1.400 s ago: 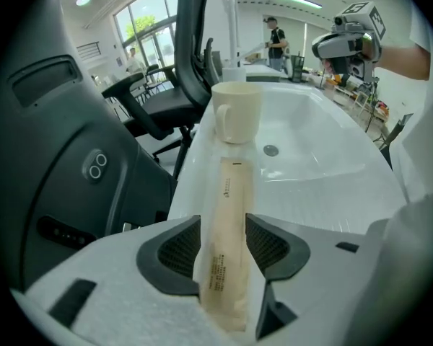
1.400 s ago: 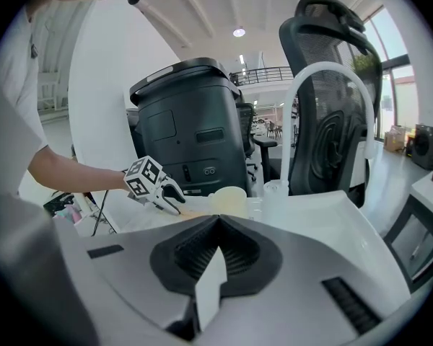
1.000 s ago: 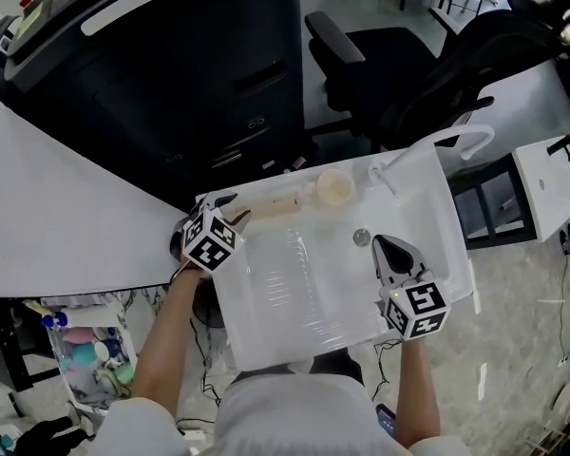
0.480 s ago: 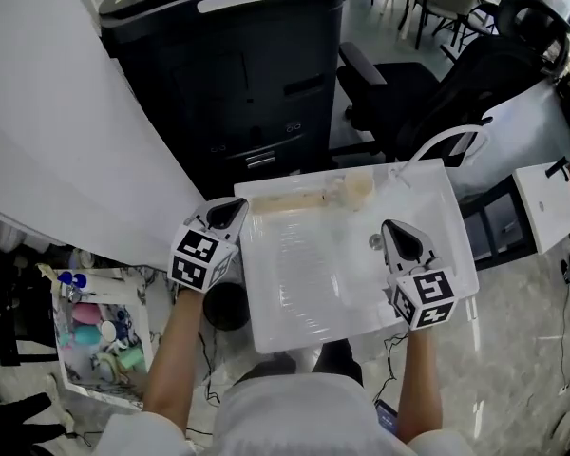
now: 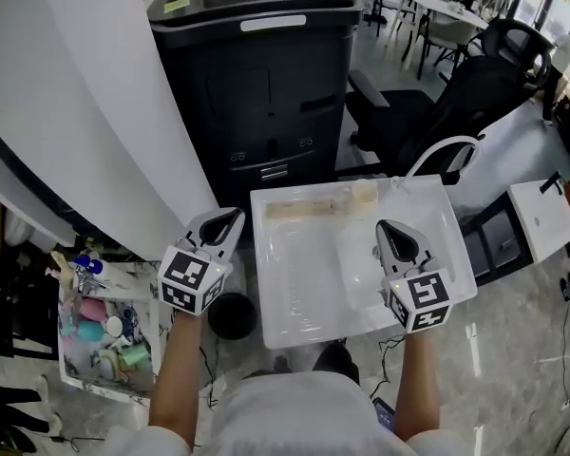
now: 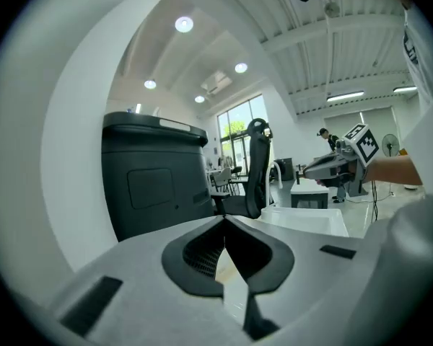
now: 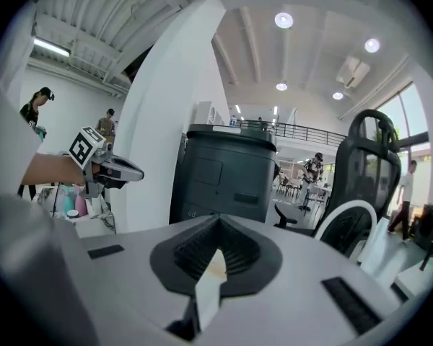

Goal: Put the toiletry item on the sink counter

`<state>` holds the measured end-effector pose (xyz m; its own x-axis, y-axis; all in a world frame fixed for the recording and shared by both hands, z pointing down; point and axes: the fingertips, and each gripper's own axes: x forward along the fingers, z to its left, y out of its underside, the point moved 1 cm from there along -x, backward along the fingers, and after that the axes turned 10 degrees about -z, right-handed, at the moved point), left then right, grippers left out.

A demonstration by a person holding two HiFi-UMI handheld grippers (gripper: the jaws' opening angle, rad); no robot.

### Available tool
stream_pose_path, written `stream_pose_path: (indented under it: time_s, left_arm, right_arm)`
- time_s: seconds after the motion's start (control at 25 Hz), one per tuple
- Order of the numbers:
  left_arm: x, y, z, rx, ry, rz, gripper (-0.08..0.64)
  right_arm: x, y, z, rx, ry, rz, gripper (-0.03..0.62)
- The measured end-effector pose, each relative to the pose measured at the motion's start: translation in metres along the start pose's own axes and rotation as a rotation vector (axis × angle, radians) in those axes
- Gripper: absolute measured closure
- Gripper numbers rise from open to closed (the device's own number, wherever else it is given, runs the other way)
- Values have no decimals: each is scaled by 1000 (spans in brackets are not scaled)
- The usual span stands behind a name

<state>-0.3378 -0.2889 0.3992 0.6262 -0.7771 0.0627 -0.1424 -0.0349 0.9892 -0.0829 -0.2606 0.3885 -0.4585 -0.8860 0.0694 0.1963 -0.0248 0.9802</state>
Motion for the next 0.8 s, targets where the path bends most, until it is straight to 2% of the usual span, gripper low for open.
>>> stream_pose_path:
  time_s: [0.2,0.44,0.8]
  left_arm:
    - [-22,-23,0,12,-32,-42,549]
    - [-32,-41,-9,27,-36,-80,549]
    - [-29,-42,-12,27,-18,-81,549]
  right_arm:
    - [-4,-21,11,-39,-12,-36,595]
    - [-7,-36,21,-60,-39,-64,597]
    - [-6,-35,23,-55,-37,-57,597]
